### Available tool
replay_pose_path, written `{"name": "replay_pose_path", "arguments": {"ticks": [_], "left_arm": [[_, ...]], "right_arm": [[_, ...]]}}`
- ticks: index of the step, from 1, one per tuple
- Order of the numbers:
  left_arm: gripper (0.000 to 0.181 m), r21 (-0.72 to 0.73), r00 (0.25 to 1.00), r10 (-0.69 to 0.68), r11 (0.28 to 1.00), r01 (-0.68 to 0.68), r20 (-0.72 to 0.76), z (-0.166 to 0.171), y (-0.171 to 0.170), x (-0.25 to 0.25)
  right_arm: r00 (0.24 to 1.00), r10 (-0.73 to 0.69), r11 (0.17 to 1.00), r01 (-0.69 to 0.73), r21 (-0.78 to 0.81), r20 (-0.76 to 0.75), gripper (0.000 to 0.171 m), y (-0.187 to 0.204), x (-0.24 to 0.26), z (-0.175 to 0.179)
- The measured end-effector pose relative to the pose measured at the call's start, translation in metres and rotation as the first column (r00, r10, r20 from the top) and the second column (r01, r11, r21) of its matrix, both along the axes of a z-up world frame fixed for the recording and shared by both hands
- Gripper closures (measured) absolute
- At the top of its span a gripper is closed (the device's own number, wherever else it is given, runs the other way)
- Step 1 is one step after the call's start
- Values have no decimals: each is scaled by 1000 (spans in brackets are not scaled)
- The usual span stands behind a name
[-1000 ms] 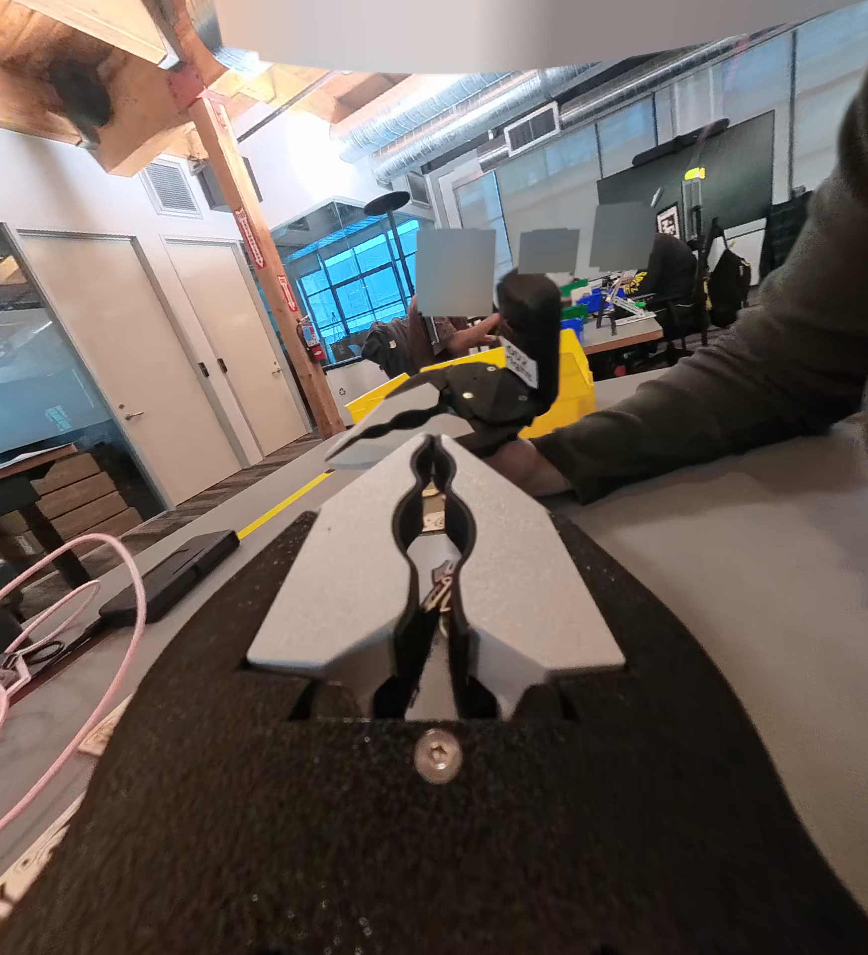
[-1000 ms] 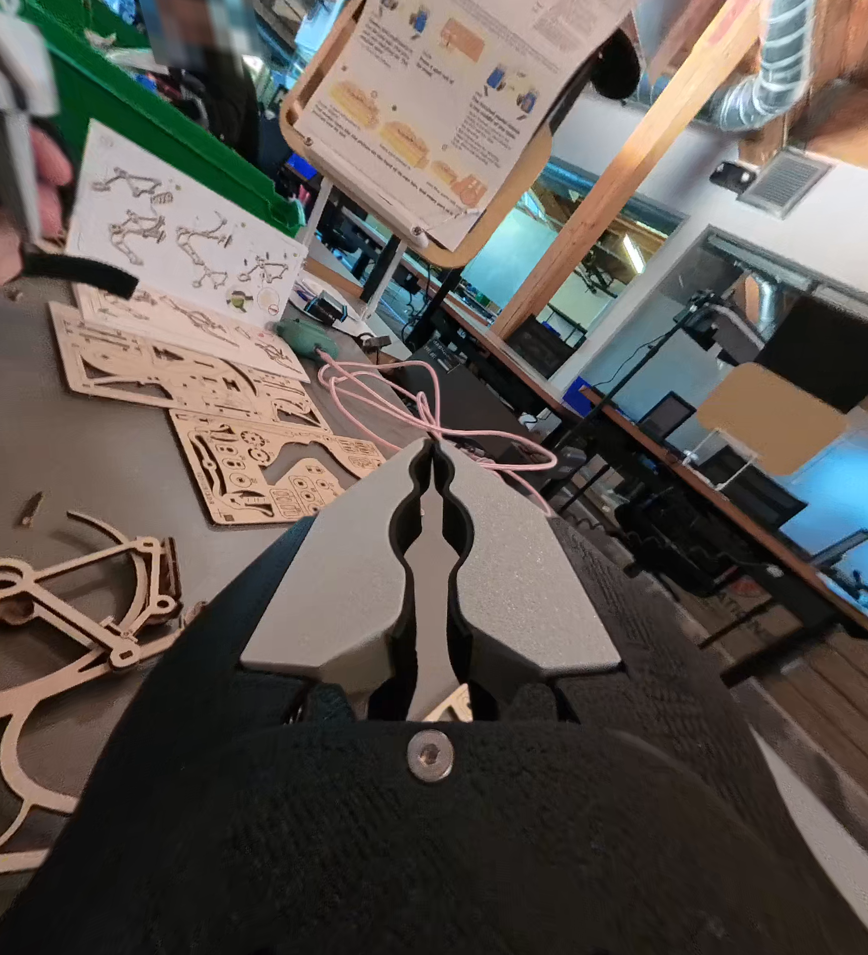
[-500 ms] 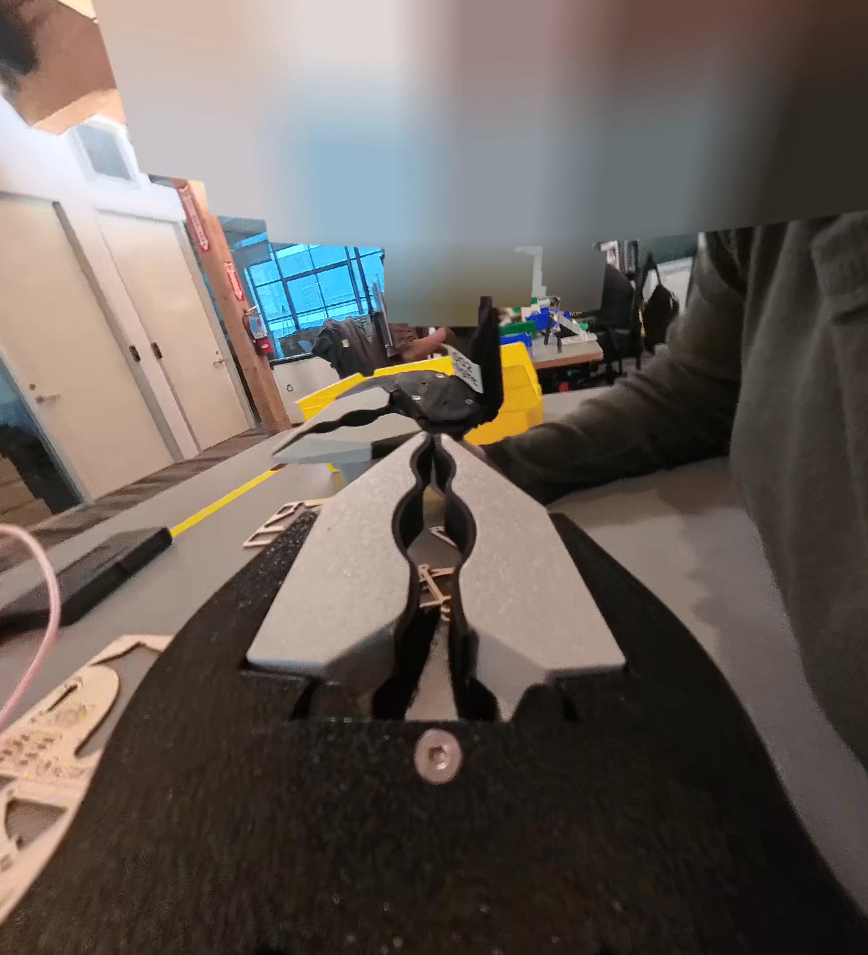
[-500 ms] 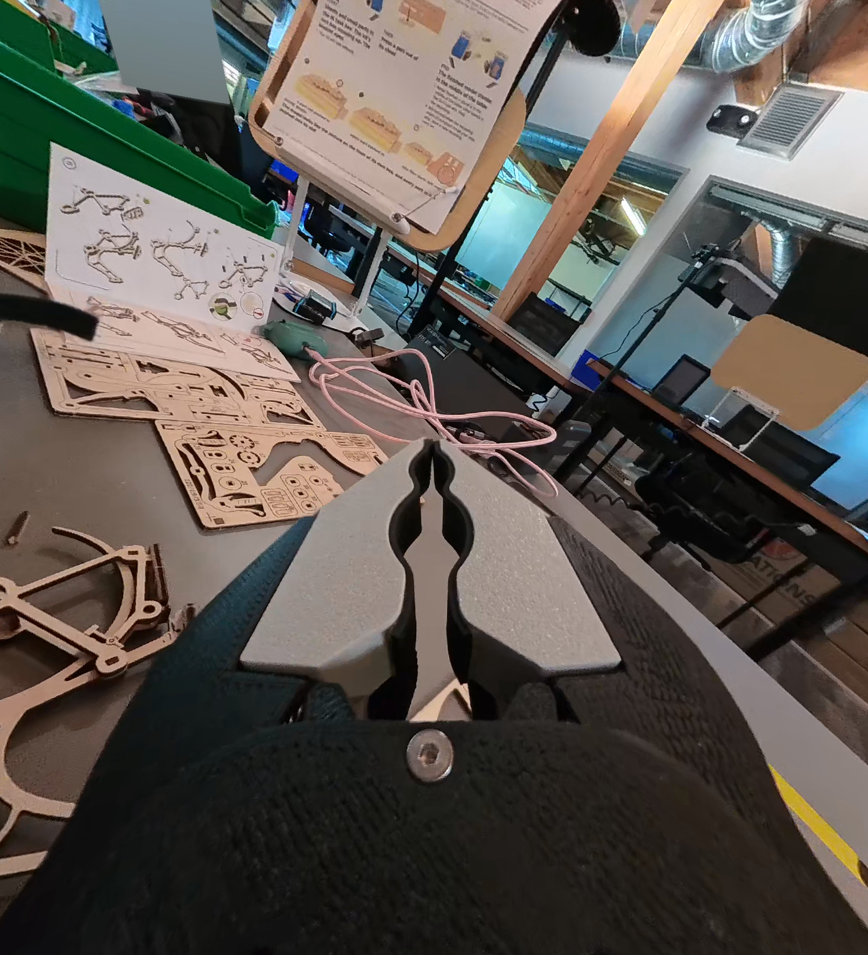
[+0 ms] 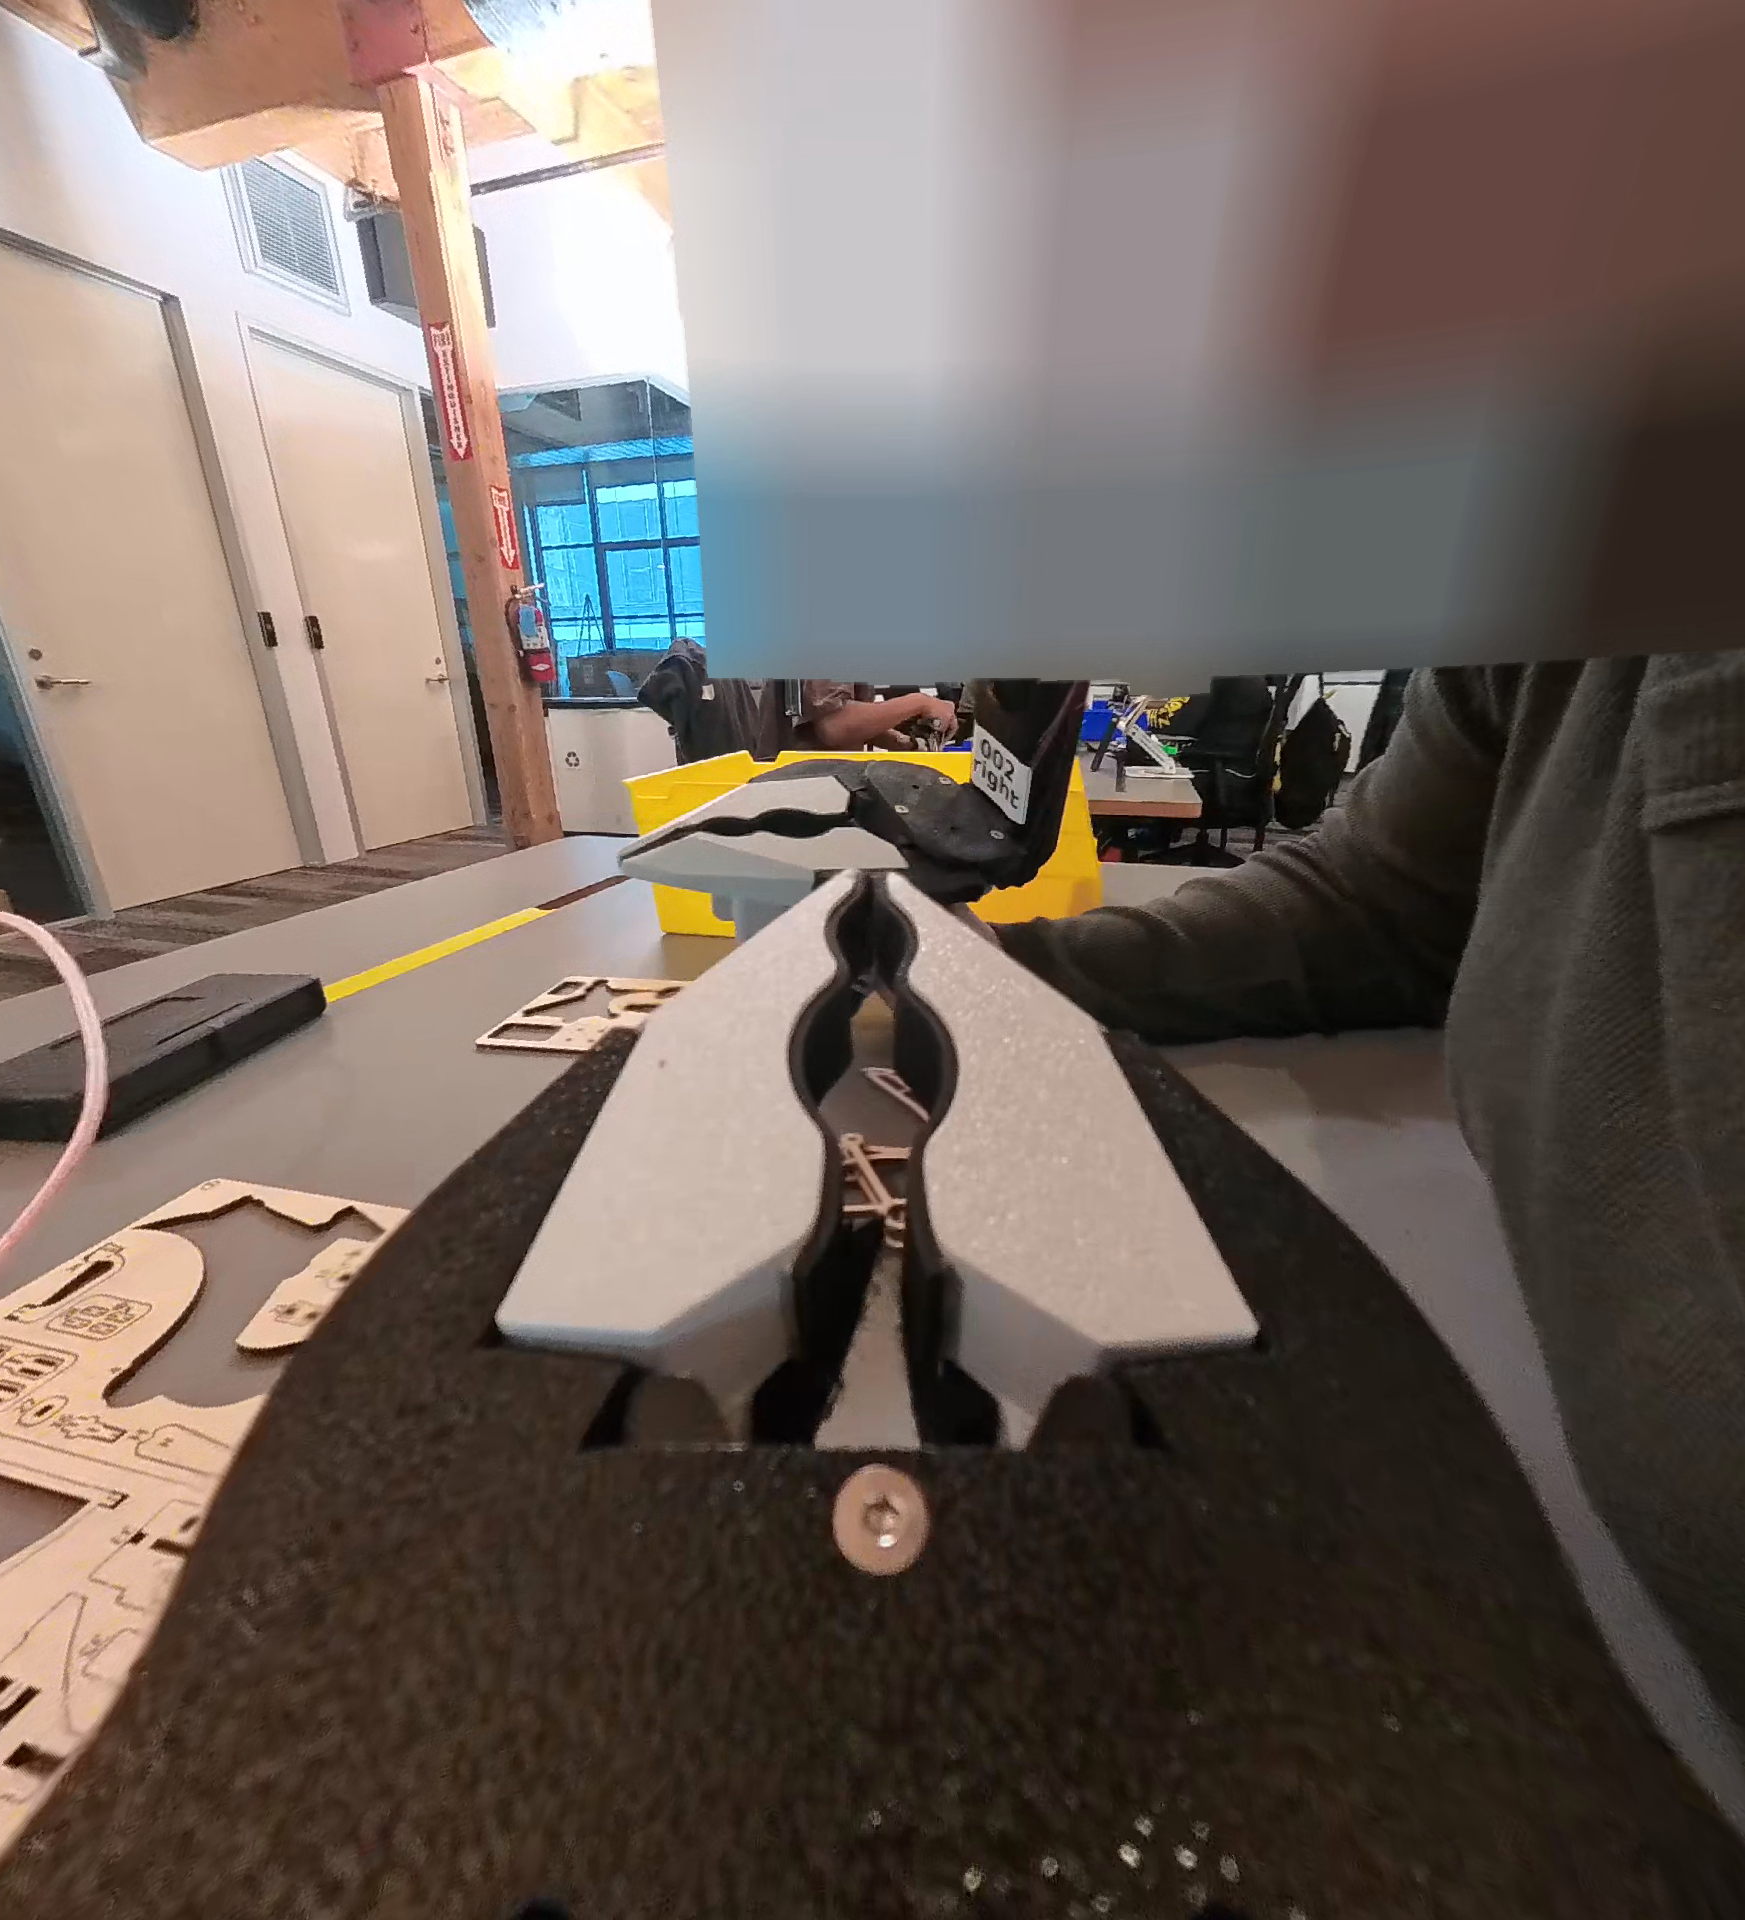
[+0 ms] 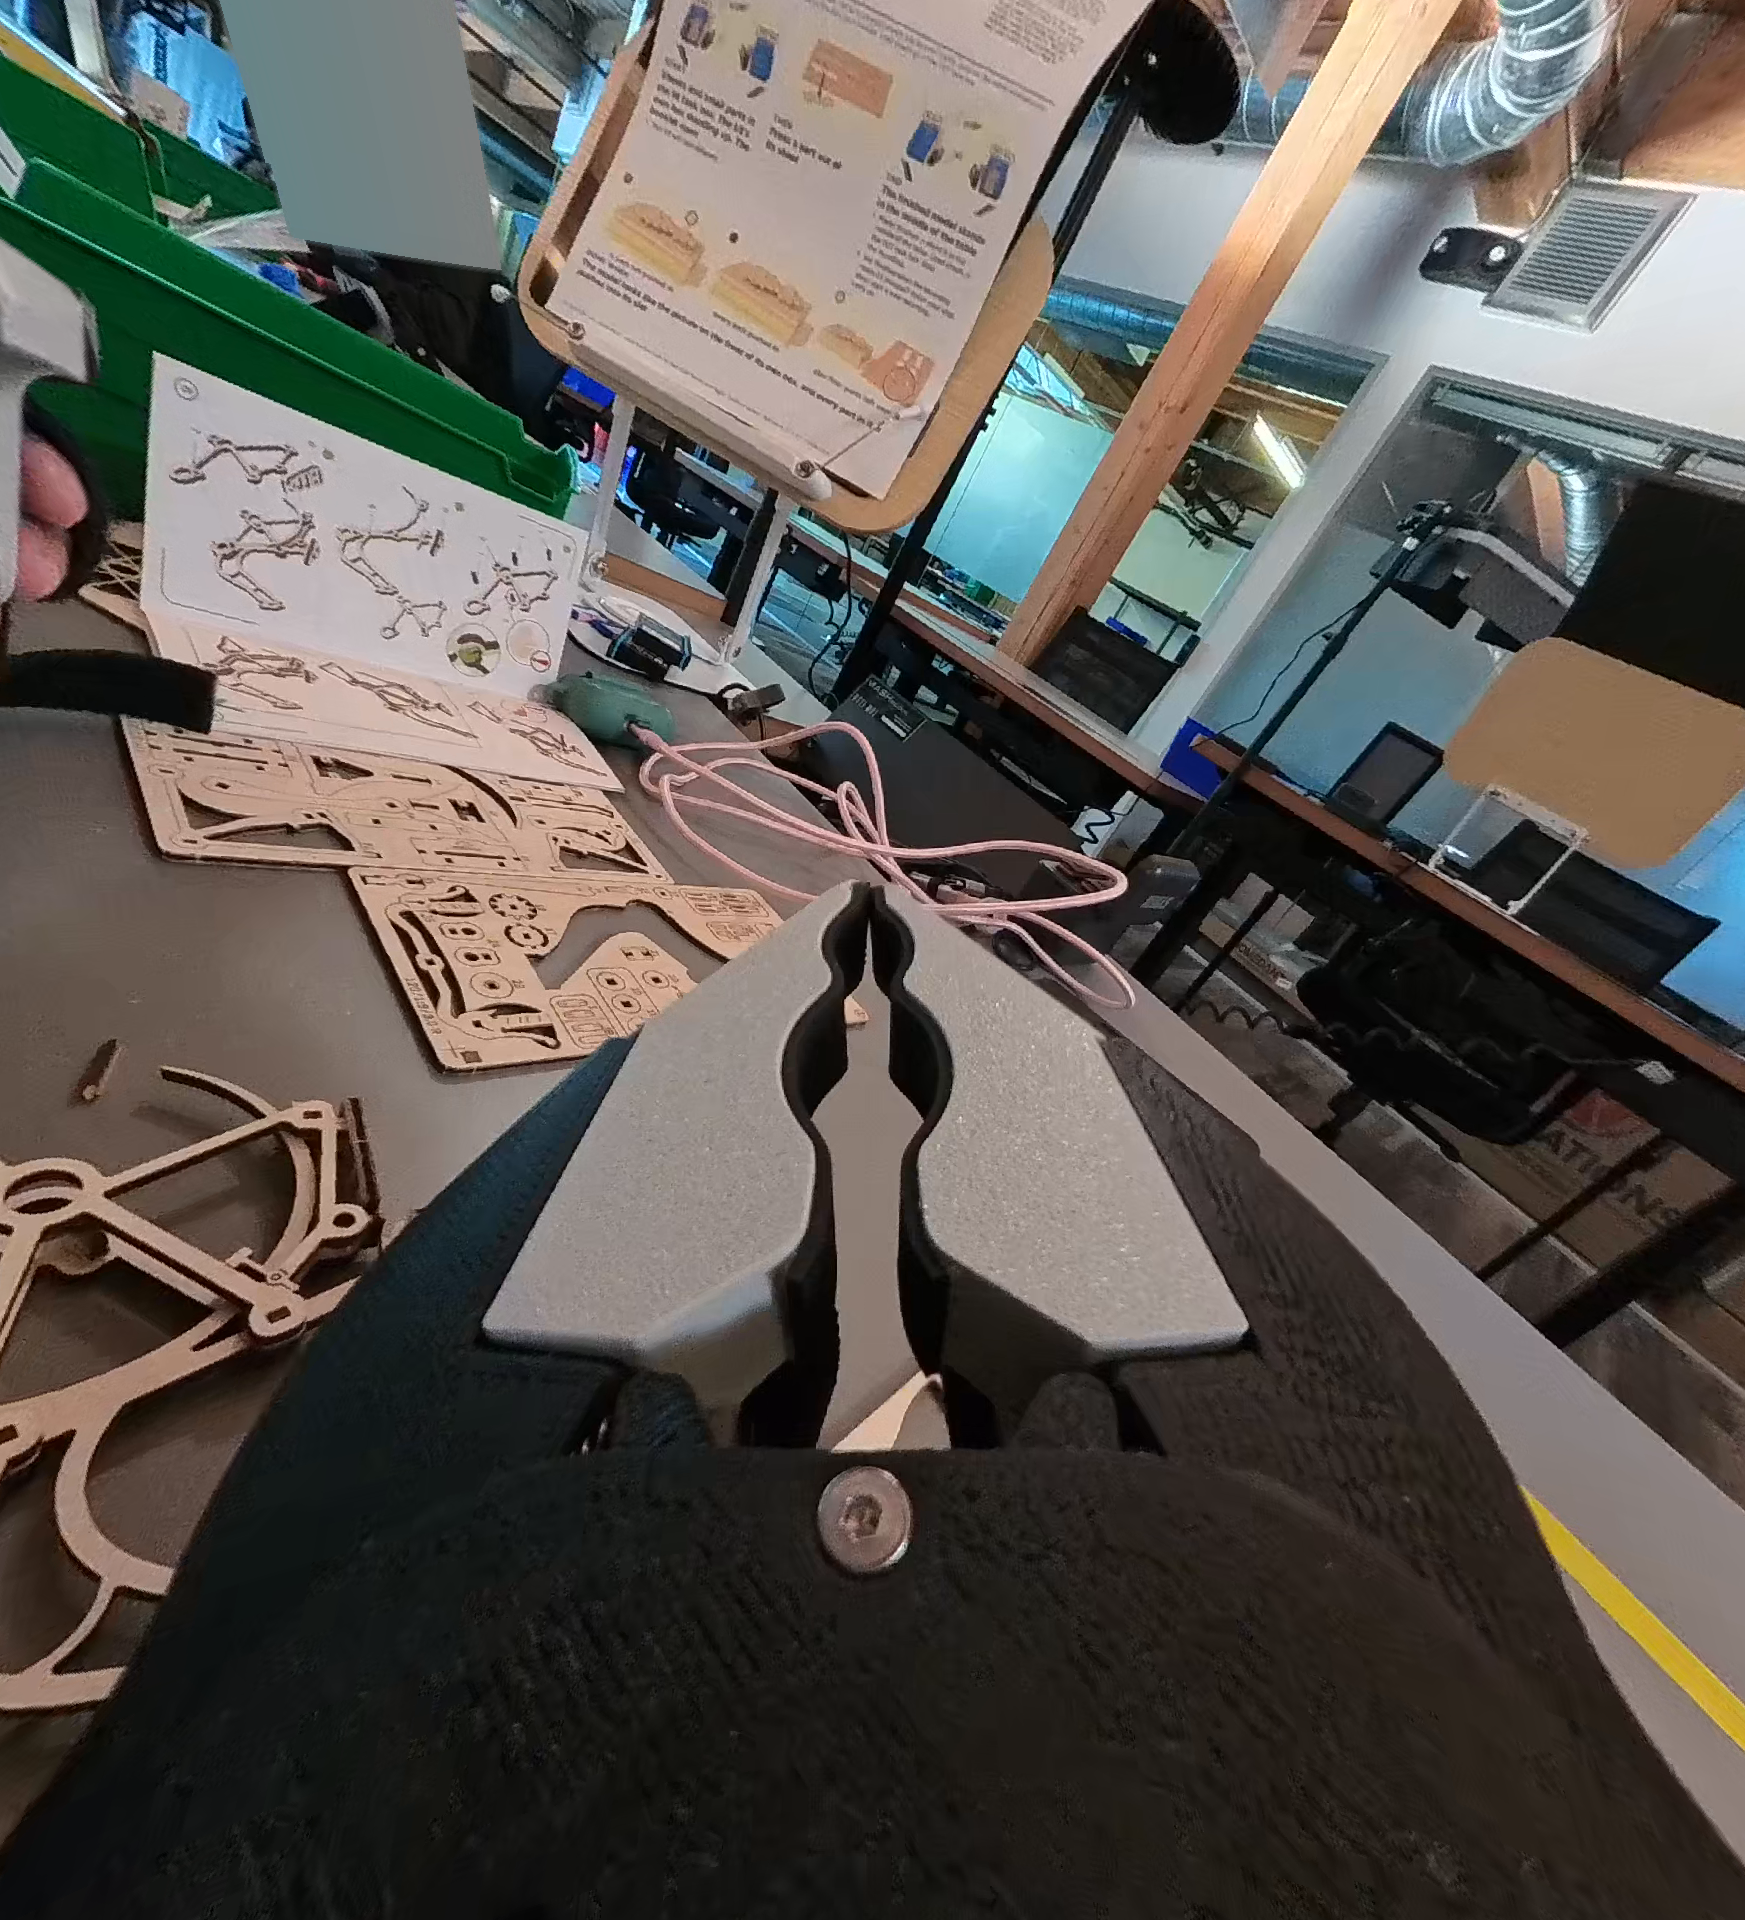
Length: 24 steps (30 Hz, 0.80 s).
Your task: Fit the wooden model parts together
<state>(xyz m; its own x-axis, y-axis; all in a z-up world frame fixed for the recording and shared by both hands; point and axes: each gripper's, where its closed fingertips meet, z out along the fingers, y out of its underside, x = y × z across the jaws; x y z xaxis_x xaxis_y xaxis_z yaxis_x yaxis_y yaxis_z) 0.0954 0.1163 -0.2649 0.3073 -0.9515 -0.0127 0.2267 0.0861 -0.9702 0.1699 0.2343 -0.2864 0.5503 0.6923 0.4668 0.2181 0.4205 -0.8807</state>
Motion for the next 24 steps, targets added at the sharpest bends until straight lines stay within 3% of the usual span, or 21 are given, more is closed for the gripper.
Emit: {"name": "replay_pose_path", "arguments": {"ticks": [24], "left_arm": [[181, -8, 1000, 0, 1000, 0, -5, -2, 2, 1]], "right_arm": [[999, 19, 1000, -19, -1, 37, 171, -2, -5, -5]]}}
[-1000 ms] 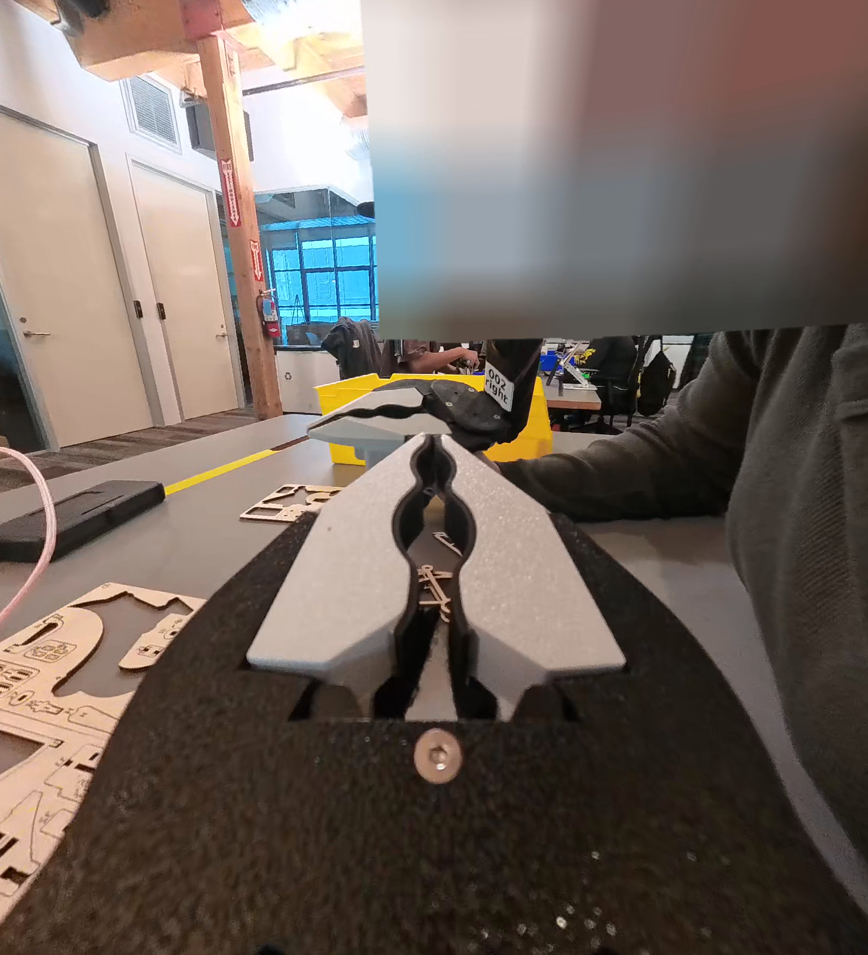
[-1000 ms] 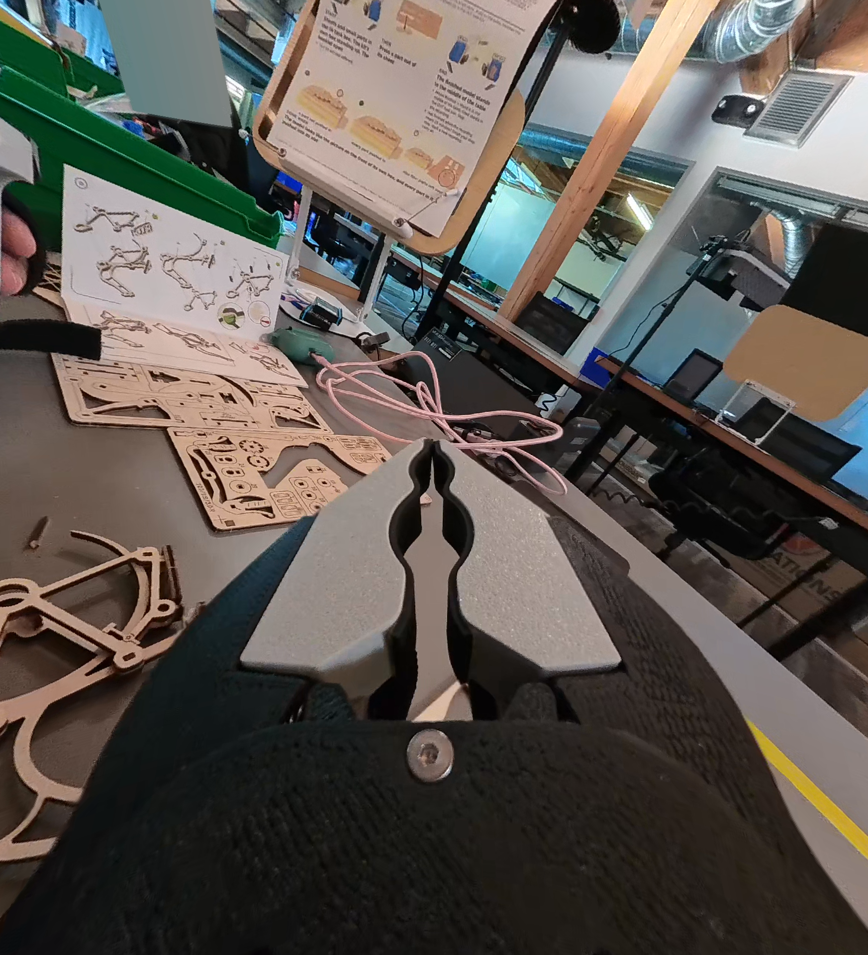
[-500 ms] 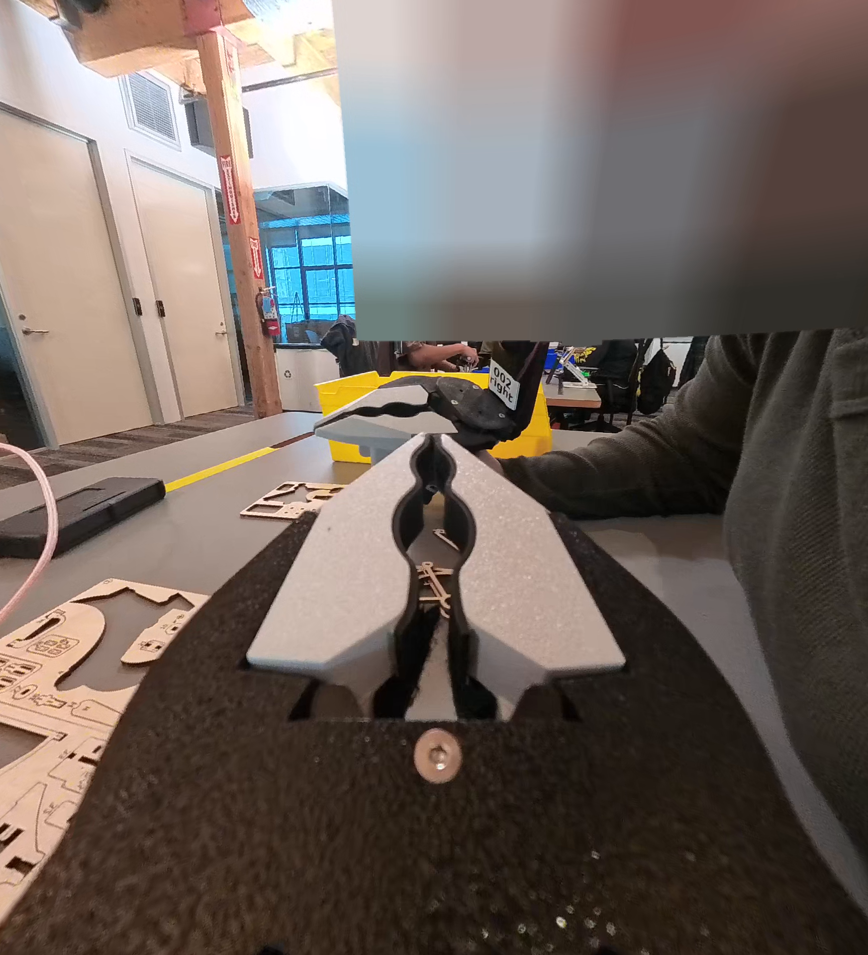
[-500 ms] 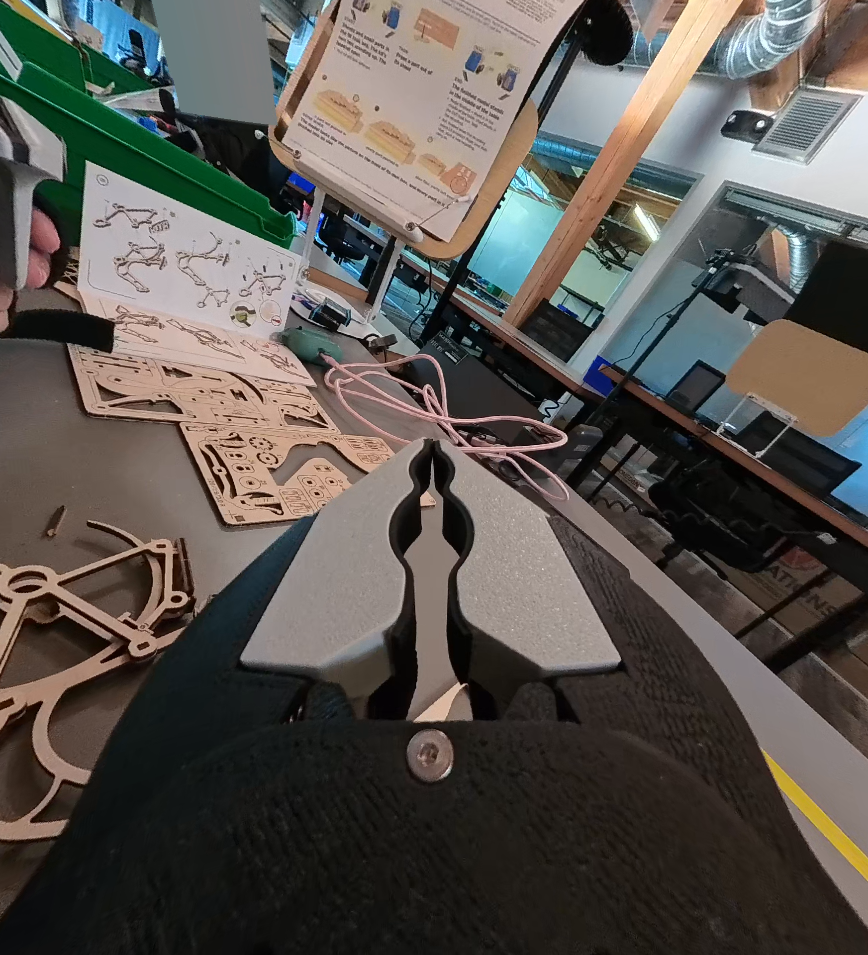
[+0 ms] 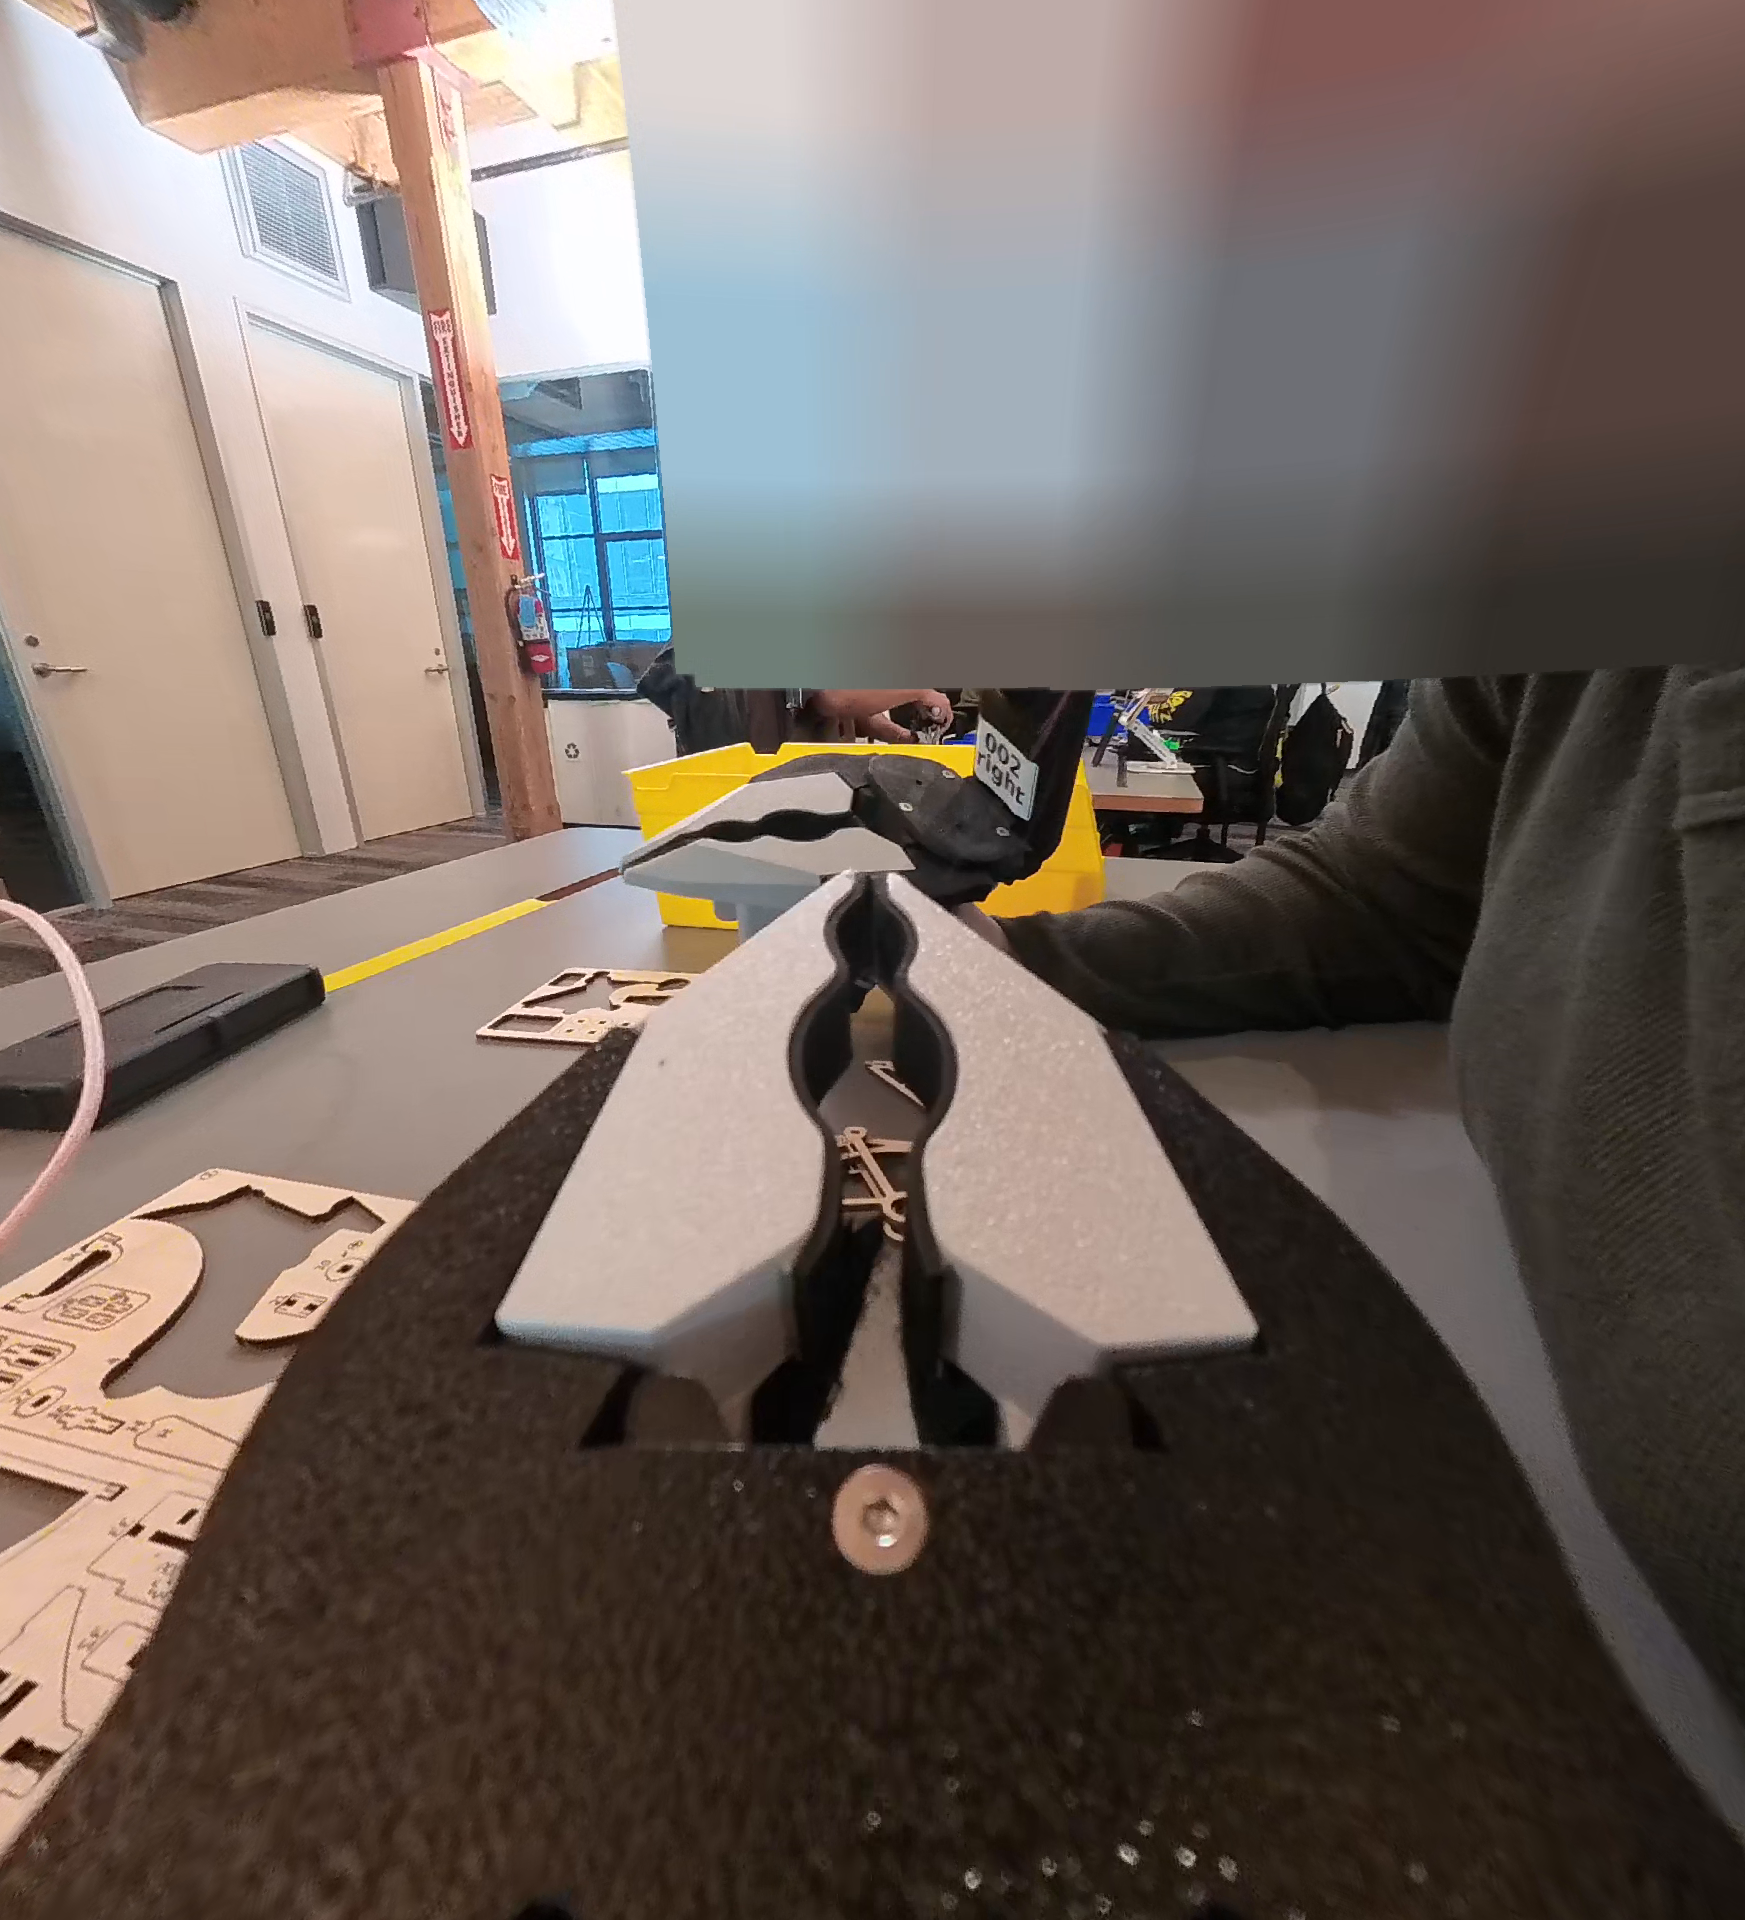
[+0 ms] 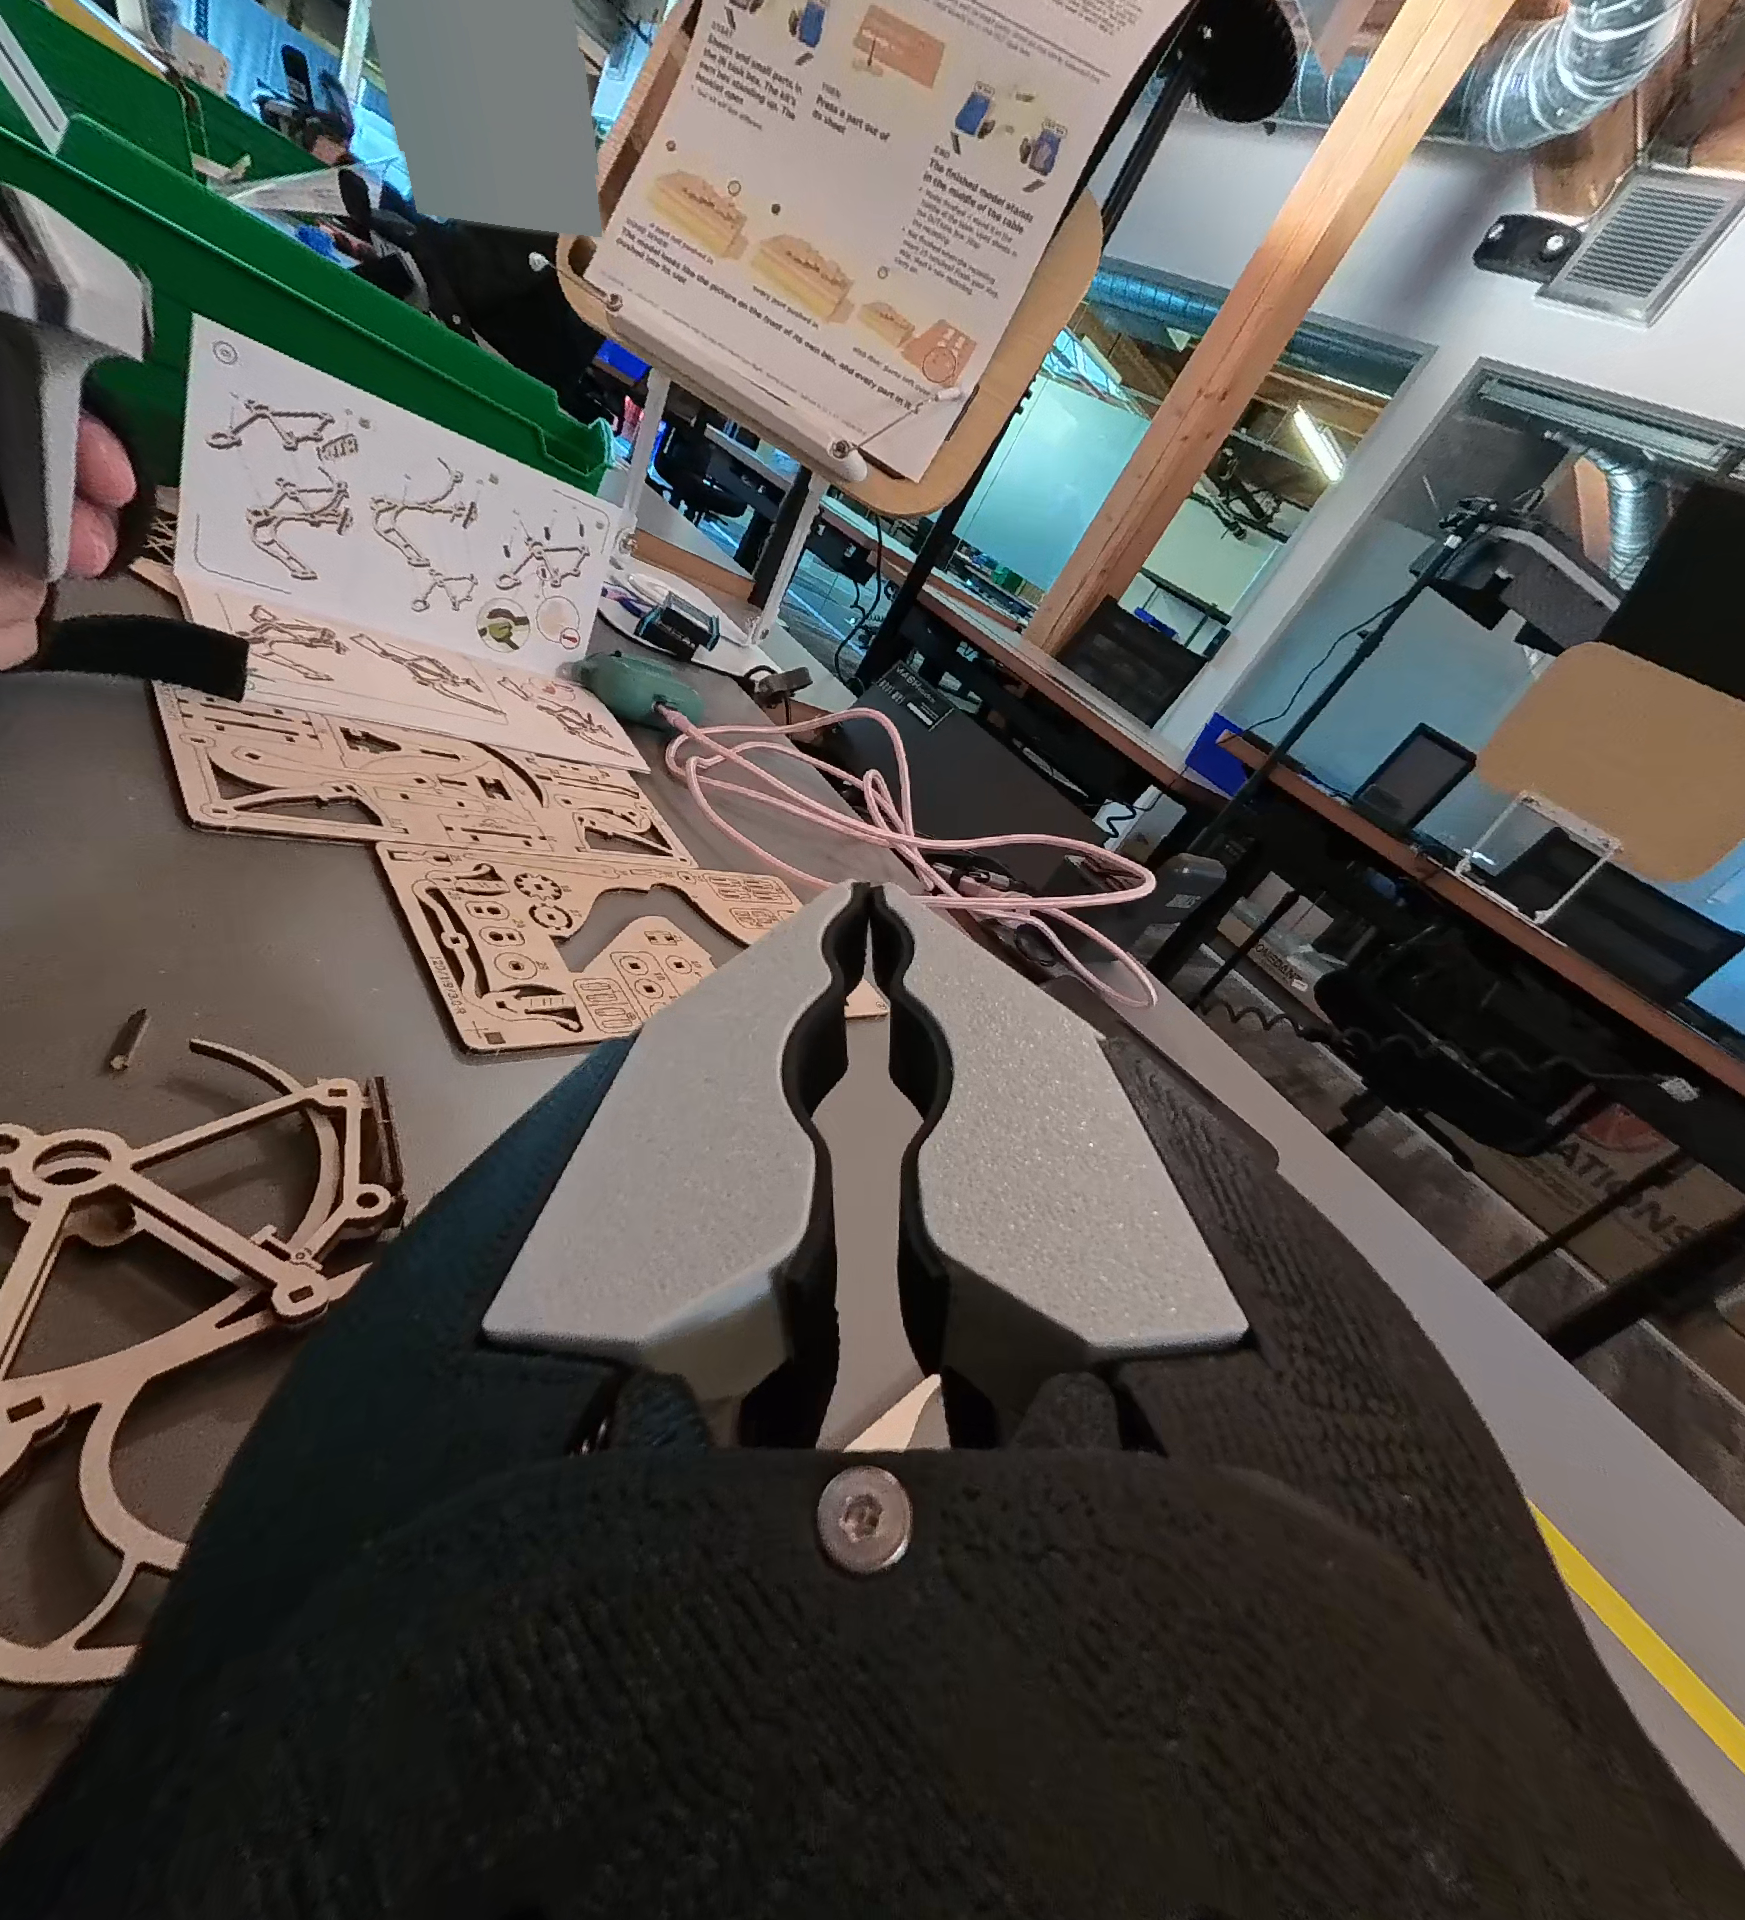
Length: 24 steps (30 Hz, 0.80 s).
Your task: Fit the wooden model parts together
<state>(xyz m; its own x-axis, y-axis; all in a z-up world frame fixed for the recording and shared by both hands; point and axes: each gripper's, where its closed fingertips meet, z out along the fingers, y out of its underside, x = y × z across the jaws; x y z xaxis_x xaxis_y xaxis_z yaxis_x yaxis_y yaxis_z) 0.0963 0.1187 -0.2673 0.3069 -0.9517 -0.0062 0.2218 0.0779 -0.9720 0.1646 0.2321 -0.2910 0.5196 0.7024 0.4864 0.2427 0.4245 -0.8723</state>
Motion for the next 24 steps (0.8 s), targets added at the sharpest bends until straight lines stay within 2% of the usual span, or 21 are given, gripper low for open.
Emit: {"name": "replay_pose_path", "arguments": {"ticks": [24], "left_arm": [[181, -18, 1000, -12, 1000, 12, 2, -1, 0, 1]], "right_arm": [[1000, -2, 1000, 2, 7, 4, 171, -1, 0, 0]]}}
